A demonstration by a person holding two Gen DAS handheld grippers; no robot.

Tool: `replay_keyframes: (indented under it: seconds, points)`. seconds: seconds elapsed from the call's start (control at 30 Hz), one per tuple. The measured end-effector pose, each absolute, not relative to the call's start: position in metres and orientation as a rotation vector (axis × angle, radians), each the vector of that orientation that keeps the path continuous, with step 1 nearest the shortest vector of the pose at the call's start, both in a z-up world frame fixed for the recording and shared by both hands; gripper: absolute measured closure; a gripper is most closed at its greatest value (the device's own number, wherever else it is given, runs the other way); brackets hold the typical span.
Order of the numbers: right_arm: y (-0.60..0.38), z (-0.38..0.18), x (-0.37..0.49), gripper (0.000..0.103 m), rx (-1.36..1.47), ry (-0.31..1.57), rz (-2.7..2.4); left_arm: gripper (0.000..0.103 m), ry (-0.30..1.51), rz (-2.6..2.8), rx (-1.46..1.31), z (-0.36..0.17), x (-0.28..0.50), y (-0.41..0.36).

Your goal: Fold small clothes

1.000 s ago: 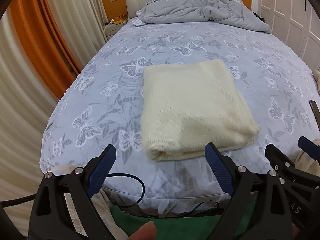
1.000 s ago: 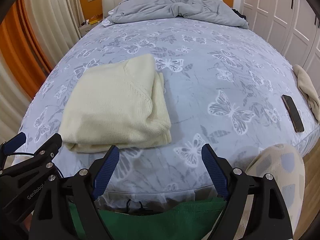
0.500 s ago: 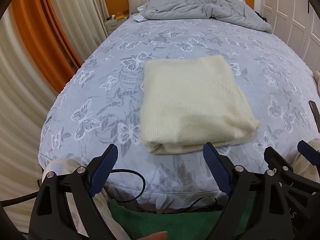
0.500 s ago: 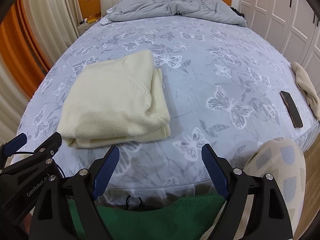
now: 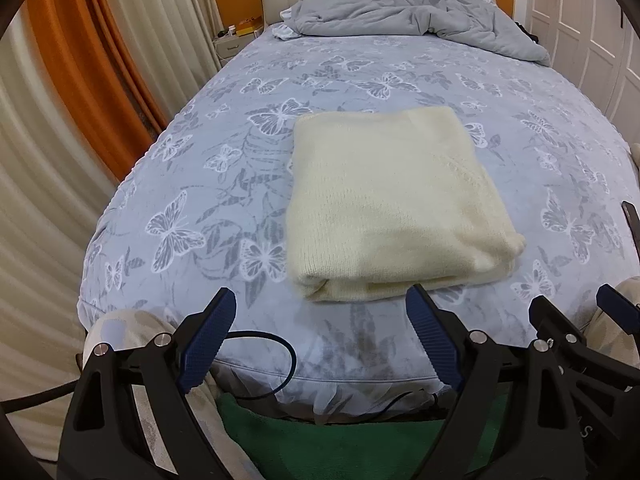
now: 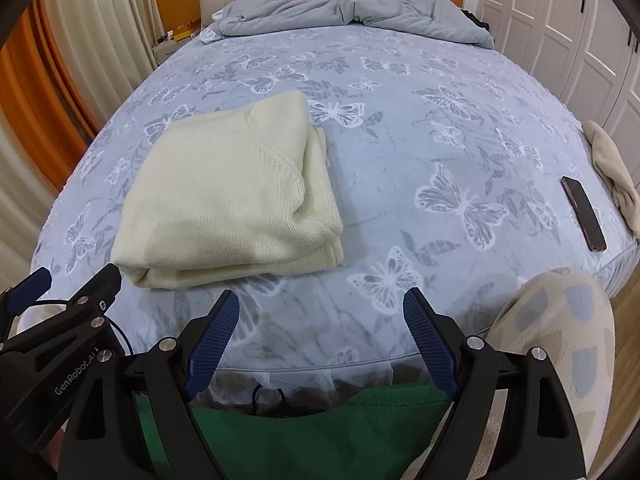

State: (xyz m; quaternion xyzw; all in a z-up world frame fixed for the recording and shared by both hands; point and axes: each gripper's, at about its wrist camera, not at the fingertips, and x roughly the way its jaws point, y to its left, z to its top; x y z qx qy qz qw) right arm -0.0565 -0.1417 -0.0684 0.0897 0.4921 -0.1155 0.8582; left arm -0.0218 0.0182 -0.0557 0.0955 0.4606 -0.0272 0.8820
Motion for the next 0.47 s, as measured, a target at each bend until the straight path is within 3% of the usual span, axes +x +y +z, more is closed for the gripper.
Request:
replay_keyframes:
  seconds: [0.47]
  points:
    - [-0.1426, -0.0728, -0.0567, 0.021, 0.187, 1.043, -0.243, 0.02, 0.956, -0.032, 0.203, -0.0589, -0.0215, 0.018]
